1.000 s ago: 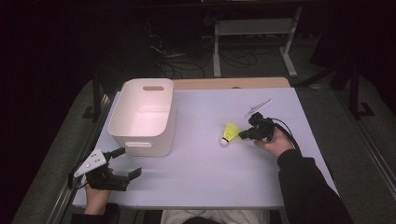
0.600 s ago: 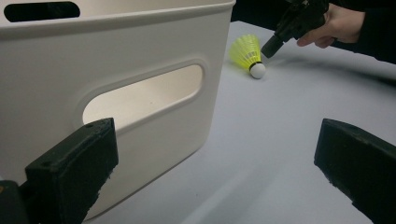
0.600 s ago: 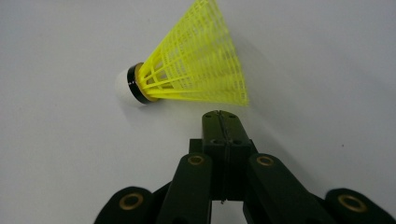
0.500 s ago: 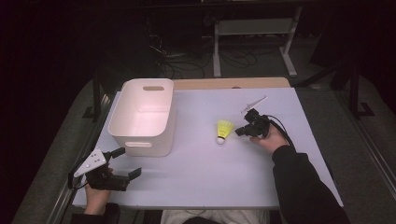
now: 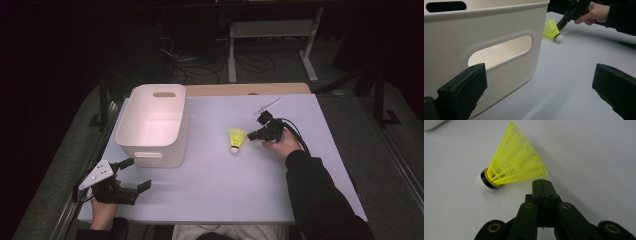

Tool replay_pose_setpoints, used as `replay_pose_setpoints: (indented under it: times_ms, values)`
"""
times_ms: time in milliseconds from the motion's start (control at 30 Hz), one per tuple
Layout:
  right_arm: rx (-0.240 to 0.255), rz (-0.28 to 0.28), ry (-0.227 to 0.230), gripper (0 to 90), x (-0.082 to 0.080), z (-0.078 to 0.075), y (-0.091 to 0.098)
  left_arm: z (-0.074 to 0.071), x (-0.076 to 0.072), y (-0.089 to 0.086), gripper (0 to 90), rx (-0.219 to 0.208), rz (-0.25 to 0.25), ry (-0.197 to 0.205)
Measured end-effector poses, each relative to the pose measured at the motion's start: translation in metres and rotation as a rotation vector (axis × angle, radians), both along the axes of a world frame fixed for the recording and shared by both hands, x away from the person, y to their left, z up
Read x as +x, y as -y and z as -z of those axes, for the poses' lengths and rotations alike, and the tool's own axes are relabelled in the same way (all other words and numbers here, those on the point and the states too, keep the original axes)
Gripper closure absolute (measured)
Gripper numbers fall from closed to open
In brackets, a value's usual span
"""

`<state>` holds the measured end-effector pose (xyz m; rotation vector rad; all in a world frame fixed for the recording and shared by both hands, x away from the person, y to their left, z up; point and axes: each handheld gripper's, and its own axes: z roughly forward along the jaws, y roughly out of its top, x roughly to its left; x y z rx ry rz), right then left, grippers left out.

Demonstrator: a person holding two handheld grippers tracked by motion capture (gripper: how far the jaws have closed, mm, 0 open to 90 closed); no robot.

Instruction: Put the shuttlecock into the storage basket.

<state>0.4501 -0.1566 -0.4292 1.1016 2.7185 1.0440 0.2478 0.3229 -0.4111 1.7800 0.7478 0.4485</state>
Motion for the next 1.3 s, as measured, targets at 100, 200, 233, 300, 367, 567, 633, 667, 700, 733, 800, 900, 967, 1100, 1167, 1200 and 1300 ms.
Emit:
replay_pose_setpoints:
  times_ms: [100,200,233,300,367,567,633,667,700,733,800,900,967,1100,1167,1200,1300]
  values:
    - [0.034,0.011,-0.008,88.5,0.004,0.002,-0.002,0.0,0.0,0.0,0.0,0.001,0.0,-0.001]
    - [0.045,0.012,-0.008,88.5,0.006,0.002,-0.004,0.0,0.0,0.0,0.0,0.0,0.0,-0.001]
    - [0.047,0.012,-0.008,88.5,0.006,0.001,-0.005,0.0,0.0,0.0,0.0,0.001,0.0,-0.001]
    - [0.047,0.008,-0.004,88.5,0.007,0.001,-0.007,0.0,0.0,0.0,0.0,0.003,0.0,-0.001]
    - [0.048,0.005,-0.002,88.5,0.008,0.0,-0.01,0.0,0.0,0.0,0.0,0.002,0.001,-0.001]
    - [0.062,-0.001,-0.001,88.5,0.011,-0.001,-0.018,0.0,0.0,0.0,0.0,0.003,0.0,-0.001]
    - [0.064,-0.004,0.0,88.5,0.012,0.0,-0.022,0.0,0.0,0.0,0.0,0.002,0.0,0.0]
    - [0.064,-0.004,0.0,88.5,0.012,0.0,-0.022,0.0,0.0,0.0,0.0,0.003,0.001,0.0]
    - [0.066,-0.002,0.001,88.5,0.012,0.0,-0.023,0.0,0.0,0.0,0.0,0.002,0.0,0.0]
    - [0.069,0.003,0.003,88.5,0.012,0.001,-0.023,0.0,0.0,0.0,0.0,0.002,0.0,0.0]
    - [0.071,0.007,0.0,88.5,0.013,0.002,-0.023,0.0,0.0,0.0,0.0,0.003,0.001,-0.001]
    - [0.071,0.007,-0.002,88.5,0.013,0.003,-0.022,0.0,0.0,0.0,0.0,0.002,0.0,-0.001]
    - [0.074,0.006,-0.005,88.5,0.012,0.003,-0.023,0.0,0.0,0.0,0.0,0.003,0.0,-0.001]
    - [0.073,-0.006,-0.008,88.5,0.01,0.004,-0.027,0.0,0.0,0.0,0.0,0.004,0.001,-0.001]
    - [0.065,-0.021,-0.005,88.5,0.007,0.003,-0.031,0.0,0.0,0.0,0.0,0.004,0.001,-0.001]
    - [0.064,-0.024,-0.002,88.5,0.006,0.003,-0.031,0.0,0.0,0.0,0.0,0.004,0.001,-0.001]
    - [0.07,-0.033,0.003,88.5,0.004,0.0,-0.032,0.0,0.0,0.0,0.0,0.004,0.001,-0.001]
